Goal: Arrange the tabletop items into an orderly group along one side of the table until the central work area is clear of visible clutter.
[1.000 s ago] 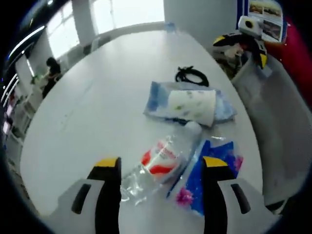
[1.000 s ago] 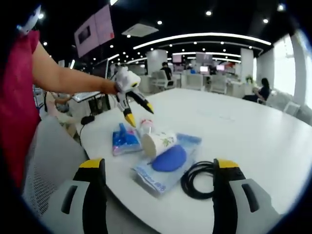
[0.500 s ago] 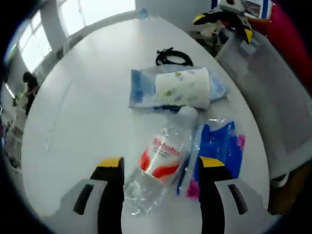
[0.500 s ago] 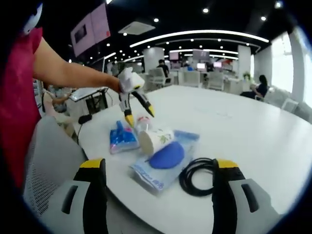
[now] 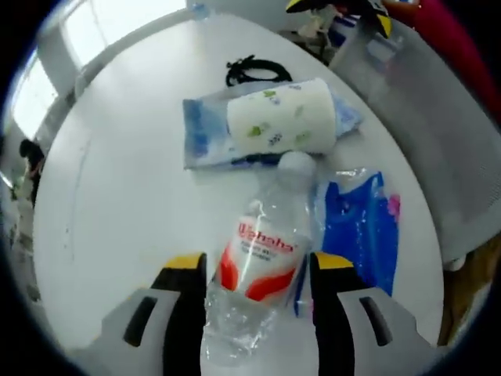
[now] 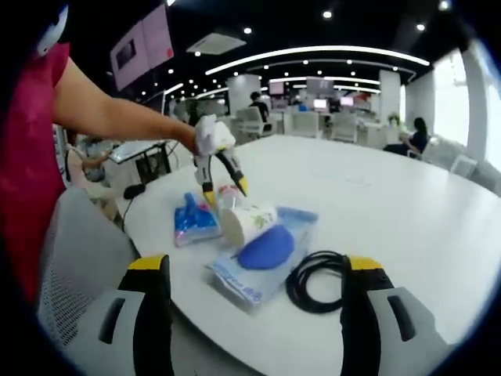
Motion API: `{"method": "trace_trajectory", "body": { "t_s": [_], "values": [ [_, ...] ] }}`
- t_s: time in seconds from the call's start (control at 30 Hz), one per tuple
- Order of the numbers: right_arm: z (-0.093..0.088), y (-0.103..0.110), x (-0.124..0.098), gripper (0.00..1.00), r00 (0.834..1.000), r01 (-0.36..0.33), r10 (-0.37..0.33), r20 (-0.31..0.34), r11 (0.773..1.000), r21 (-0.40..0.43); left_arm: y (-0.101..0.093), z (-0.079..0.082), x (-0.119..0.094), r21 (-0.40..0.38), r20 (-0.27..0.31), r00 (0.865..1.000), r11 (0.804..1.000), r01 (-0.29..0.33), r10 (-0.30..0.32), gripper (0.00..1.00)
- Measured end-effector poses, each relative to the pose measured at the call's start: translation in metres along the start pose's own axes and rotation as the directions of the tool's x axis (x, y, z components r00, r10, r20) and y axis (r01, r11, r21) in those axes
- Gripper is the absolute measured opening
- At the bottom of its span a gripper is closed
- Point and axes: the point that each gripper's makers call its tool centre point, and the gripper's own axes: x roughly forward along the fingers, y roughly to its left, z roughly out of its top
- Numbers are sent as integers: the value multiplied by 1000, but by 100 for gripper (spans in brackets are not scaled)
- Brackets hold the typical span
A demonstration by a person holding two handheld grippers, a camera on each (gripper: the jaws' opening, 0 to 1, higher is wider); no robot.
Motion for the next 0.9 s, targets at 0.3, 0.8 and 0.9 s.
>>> {"method": "trace_trajectory", "body": {
  "t_s": [0.3,0.8,0.9],
  "values": [
    [-2,-1,1,89,1000,4,-4,-7,1000,7,0,-1,3,39,-23,1000,999,17,-16,46],
    [-6,-1,3,89,1000,5,-5,-30,1000,22,-7,6,6,38,4,999,998,44,-45,46],
    [-8,-2,3,89,999,7,-6,-36,1000,25,-7,7,6,61,-3,999,997,44,-44,45]
  ]
}}
